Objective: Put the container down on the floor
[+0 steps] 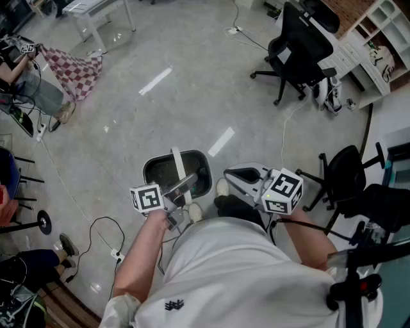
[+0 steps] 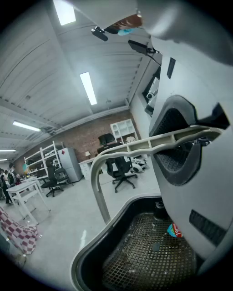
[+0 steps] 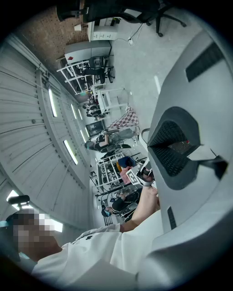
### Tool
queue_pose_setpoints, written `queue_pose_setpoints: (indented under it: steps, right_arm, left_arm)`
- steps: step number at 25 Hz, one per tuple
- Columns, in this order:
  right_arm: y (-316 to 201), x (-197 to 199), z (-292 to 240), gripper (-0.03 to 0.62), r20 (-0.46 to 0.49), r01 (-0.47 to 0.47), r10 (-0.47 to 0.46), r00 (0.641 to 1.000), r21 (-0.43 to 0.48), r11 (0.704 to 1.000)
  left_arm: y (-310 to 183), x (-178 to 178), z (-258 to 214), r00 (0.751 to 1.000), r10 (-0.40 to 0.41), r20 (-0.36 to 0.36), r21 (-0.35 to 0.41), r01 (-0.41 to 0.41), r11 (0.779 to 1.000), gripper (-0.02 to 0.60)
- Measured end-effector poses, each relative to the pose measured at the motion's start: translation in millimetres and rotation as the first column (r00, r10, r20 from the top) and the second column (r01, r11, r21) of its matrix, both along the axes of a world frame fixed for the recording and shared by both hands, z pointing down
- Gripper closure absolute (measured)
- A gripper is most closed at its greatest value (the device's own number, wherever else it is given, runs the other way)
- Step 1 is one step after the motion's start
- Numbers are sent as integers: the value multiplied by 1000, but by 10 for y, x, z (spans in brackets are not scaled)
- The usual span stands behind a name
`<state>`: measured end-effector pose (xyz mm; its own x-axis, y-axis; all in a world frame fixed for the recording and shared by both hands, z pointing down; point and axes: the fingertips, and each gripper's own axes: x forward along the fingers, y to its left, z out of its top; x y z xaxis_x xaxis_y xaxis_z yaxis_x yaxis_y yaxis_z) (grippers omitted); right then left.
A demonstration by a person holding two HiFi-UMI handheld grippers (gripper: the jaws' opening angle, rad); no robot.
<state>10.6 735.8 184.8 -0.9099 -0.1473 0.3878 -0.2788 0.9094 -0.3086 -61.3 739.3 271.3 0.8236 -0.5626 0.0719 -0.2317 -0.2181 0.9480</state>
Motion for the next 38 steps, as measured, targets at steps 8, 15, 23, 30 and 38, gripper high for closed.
queue_pose_setpoints:
  steps: [8,15,23,30,38]
  right_arm:
    - [-735,108,132,579,27,-33,33,999,-17,999]
    - [-1801,211,123,579,54,-1,1,999,1,1000]
    - [-3052,536,401,576,-9,-35,36,999,17,999]
    - [-4173,524,739,525,-19,-155,154,988,-25,988]
    - [-5552,226,844,497,-77,-220,217,973,-38,975]
  left_arm:
    - [-594,-22,214,999,-44,20,-56,45,997,528]
    - [-1566,170,243,997,-31,73,-101,38,994,528]
    - [-2980,517,182,993,16,117,-9,-15,1000,531]
    - [-4219,455,527,997,41,71,-62,-37,997,531]
    - [-5686,353,831,989,125,78,-23,-124,992,530]
